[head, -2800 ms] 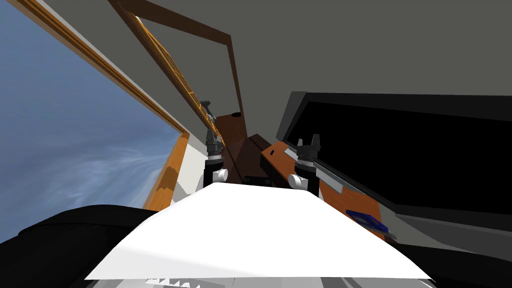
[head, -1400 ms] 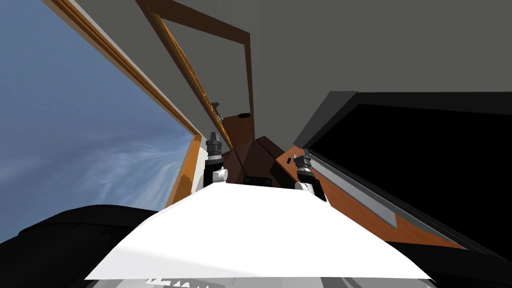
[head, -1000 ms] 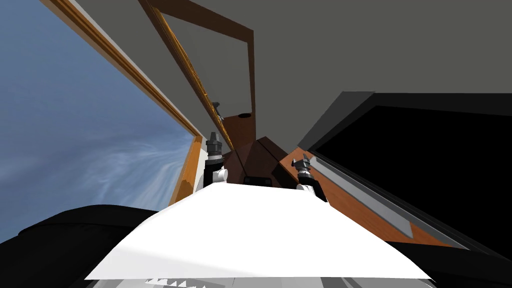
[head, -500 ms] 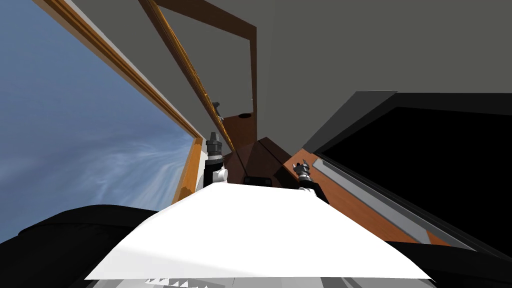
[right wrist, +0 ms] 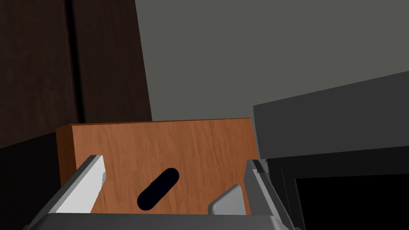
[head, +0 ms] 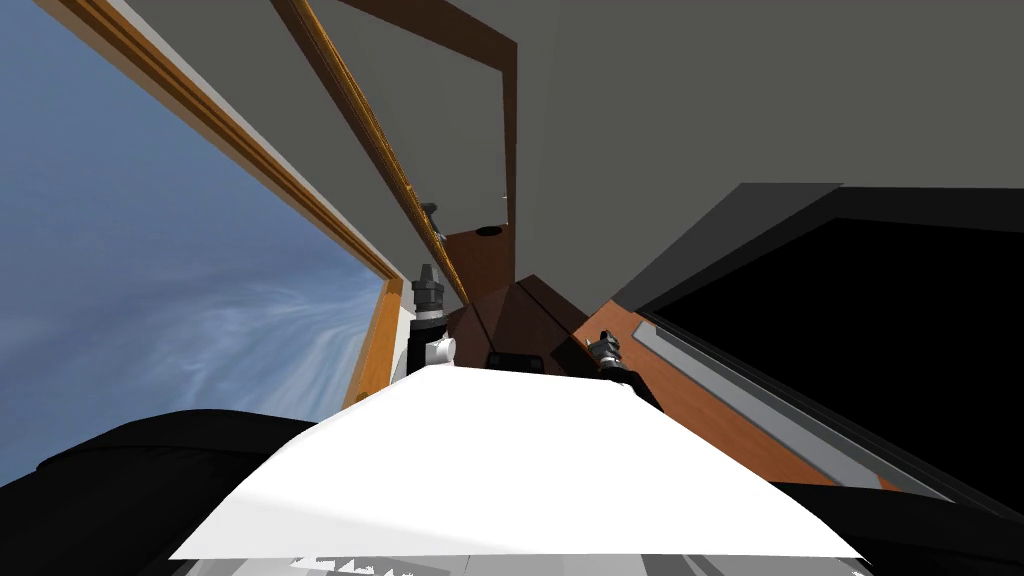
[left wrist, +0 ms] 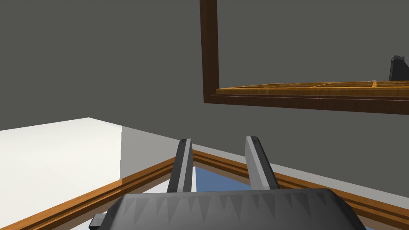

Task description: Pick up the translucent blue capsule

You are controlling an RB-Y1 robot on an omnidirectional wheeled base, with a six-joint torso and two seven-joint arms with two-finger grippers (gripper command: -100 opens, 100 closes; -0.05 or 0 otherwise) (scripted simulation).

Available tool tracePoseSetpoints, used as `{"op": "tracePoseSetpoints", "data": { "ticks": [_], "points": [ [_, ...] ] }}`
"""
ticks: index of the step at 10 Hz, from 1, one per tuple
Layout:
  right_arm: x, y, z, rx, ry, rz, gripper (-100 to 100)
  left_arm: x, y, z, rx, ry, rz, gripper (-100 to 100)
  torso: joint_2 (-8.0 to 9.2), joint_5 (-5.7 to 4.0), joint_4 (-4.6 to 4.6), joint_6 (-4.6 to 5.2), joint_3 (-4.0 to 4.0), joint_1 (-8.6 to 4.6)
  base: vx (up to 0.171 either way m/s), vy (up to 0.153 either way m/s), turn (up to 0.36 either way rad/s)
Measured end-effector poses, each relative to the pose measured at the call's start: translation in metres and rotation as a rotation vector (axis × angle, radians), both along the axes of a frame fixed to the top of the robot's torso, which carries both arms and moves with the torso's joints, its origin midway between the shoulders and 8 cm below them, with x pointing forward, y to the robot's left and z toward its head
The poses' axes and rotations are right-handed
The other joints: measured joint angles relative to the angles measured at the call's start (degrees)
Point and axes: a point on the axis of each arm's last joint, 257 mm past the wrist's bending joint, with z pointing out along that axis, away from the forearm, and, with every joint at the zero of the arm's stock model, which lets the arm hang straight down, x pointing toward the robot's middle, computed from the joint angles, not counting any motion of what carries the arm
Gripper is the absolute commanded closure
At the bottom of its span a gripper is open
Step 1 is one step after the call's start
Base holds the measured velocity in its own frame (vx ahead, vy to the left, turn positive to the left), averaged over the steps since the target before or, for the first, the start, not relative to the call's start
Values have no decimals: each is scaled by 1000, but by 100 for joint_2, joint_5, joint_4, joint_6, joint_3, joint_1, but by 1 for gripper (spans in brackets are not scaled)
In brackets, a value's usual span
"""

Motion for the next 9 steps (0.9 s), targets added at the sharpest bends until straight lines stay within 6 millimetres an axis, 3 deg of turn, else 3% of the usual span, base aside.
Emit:
{"op": "tracePoseSetpoints", "data": {
  "ticks": [3,7,9],
  "points": [
    [-26,-14,-40,96,94,-58,-100,0,0,0,0,0,0,0,-18,3,-3,1,-9,22,94,86,-47],
    [-55,-23,-70,194,188,-116,-100,0,0,0,0,0,0,0,-9,0,-2,1,-5,-2,75,42,-44],
    [-80,-26,-96,262,252,-161,-100,0,0,0,0,0,0,0,-12,2,-3,0,-7,7,64,44,-24]
  ]
}}
